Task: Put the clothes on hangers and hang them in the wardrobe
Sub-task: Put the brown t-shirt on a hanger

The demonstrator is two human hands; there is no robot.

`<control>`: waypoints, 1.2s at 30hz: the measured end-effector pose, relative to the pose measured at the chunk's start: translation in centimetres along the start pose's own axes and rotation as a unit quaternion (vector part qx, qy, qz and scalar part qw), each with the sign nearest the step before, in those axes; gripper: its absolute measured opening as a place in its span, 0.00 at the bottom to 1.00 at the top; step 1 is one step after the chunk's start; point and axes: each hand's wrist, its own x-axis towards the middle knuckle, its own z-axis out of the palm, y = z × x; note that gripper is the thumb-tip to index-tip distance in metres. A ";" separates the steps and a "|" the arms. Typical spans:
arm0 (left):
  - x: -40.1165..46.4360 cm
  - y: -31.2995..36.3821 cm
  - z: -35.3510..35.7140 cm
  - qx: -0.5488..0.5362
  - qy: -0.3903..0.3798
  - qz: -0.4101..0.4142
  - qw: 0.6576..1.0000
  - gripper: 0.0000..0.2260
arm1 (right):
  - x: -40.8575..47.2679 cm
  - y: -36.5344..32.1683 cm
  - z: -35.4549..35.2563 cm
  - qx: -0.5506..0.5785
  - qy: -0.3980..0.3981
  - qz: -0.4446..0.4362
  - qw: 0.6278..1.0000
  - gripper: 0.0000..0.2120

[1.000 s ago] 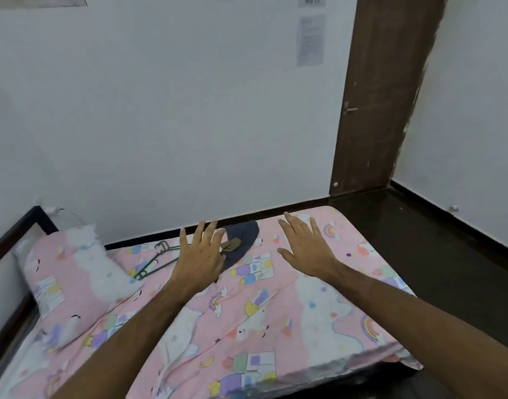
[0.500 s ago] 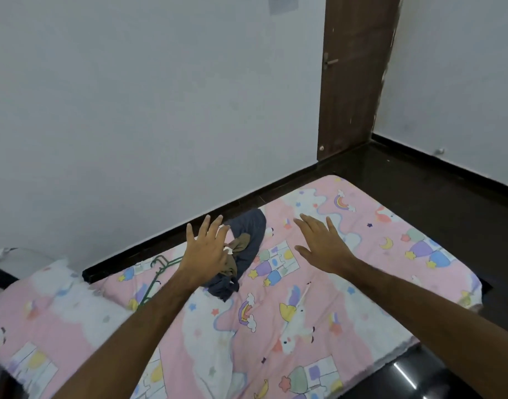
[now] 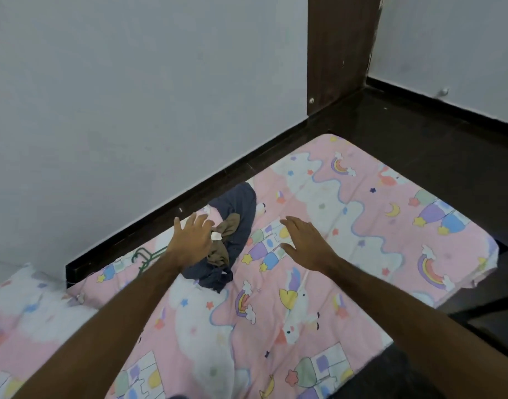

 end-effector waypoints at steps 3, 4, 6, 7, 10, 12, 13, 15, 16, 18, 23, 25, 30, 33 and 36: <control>1.3 -0.2 2.0 0.034 -0.009 0.039 0.999 0.20 | 0.1 0.6 2.8 0.059 0.001 -0.003 0.998 0.26; 1.8 -0.5 3.0 0.035 -0.011 0.045 0.998 0.19 | 0.2 0.7 4.0 0.075 0.004 -0.001 0.997 0.25; 2.7 -0.7 5.1 0.023 -0.016 0.045 0.999 0.19 | 0.5 1.1 7.0 0.091 0.016 0.003 0.996 0.24; 3.2 -0.8 6.4 0.016 -0.021 0.044 0.999 0.18 | 0.7 1.4 8.7 0.096 0.025 0.003 0.995 0.24; 5.2 -1.1 12.1 -0.018 -0.051 0.042 0.998 0.18 | 1.9 2.7 14.4 0.097 0.045 0.005 0.994 0.23; 7.1 -2.1 17.1 -0.069 -0.084 0.079 0.991 0.16 | 3.4 3.3 18.7 0.116 0.058 0.019 0.991 0.23; 8.4 -2.9 19.9 -0.077 -0.085 0.100 0.988 0.15 | 4.5 3.5 21.2 0.126 0.066 0.028 0.989 0.22; 12.0 -4.5 25.9 -0.099 -0.085 0.129 0.983 0.20 | 7.5 3.8 26.3 0.145 0.079 0.036 0.986 0.21; 13.4 -4.9 28.1 -0.103 -0.107 0.139 0.979 0.21 | 9.3 3.6 28.9 0.159 0.083 0.034 0.983 0.21; 15.8 -5.8 32.0 -0.068 -0.126 0.184 0.972 0.20 | 13.3 2.8 33.6 0.196 0.090 0.034 0.976 0.20; 17.5 -8.7 41.3 -0.241 -0.022 0.251 0.937 0.14 | 20.4 -2.6 40.8 0.269 0.108 0.020 0.957 0.20; 17.4 -9.5 42.7 -0.342 0.047 0.253 0.904 0.10 | 21.9 -5.5 42.4 0.283 0.107 0.007 0.953 0.25; 13.8 -9.3 38.1 -0.478 0.158 0.288 0.814 0.06 | 21.2 -11.2 42.6 0.226 0.224 0.092 0.943 0.15; 10.0 -9.2 32.3 -0.582 0.187 0.299 0.733 0.04 | 18.2 -13.8 38.4 0.264 0.318 0.109 0.904 0.11; 5.6 -9.0 27.2 -0.616 0.158 0.365 0.680 0.10 | 13.3 -16.8 32.8 0.356 0.397 0.138 0.835 0.17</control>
